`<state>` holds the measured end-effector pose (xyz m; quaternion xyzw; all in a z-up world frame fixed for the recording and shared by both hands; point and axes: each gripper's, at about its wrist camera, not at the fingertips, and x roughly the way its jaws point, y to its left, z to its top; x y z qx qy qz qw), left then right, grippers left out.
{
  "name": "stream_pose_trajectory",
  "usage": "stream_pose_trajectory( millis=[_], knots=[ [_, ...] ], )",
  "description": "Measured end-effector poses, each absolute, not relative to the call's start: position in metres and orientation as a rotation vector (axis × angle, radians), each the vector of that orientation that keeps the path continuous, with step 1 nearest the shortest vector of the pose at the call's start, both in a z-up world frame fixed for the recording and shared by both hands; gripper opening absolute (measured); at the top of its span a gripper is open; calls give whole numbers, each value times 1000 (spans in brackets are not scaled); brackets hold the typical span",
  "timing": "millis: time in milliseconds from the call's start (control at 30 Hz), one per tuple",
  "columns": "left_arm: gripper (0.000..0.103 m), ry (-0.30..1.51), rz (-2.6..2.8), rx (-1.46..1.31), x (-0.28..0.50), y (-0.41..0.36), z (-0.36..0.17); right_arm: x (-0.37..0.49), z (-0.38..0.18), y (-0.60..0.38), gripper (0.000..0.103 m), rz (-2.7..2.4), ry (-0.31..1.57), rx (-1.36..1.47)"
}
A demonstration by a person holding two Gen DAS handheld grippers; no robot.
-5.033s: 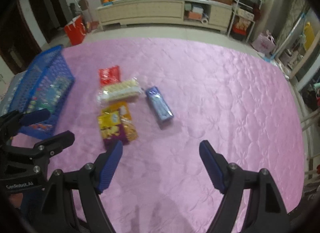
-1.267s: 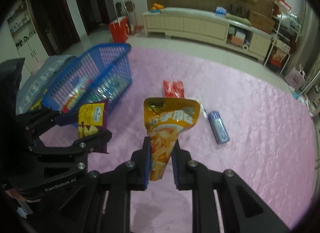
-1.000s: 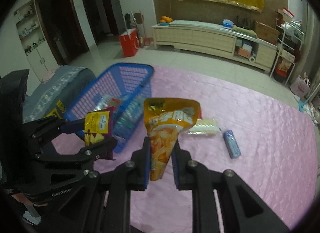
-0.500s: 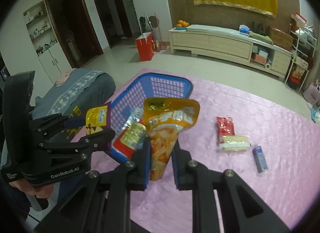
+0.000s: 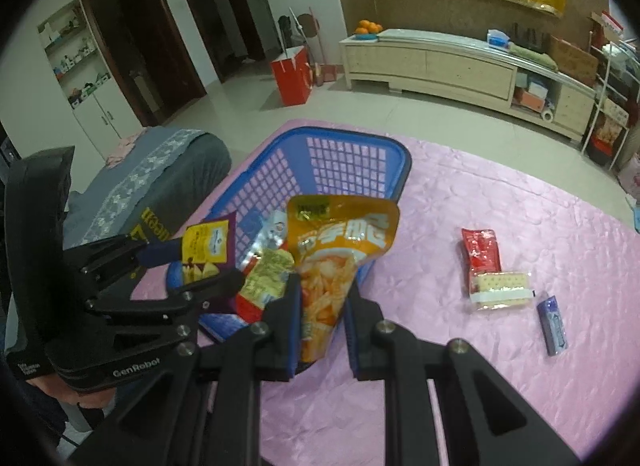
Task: Organize snacks
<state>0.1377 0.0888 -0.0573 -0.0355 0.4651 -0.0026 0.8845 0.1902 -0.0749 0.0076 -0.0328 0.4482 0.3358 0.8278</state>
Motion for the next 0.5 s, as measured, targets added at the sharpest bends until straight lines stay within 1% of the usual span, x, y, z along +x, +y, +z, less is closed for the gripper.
stream_pose_trajectory(
  millis=[433,467,500],
  knots=[
    [53,1042,-91,-29,163,71,-85,202,0,-90,23,662,966,-54],
    [54,1047,-108,-23,163,68,-87,202,0,-92,23,660,965,-54],
    [59,1047,-117,-20,163,67,-88,201,2,-93,23,658,964,-55]
  ],
)
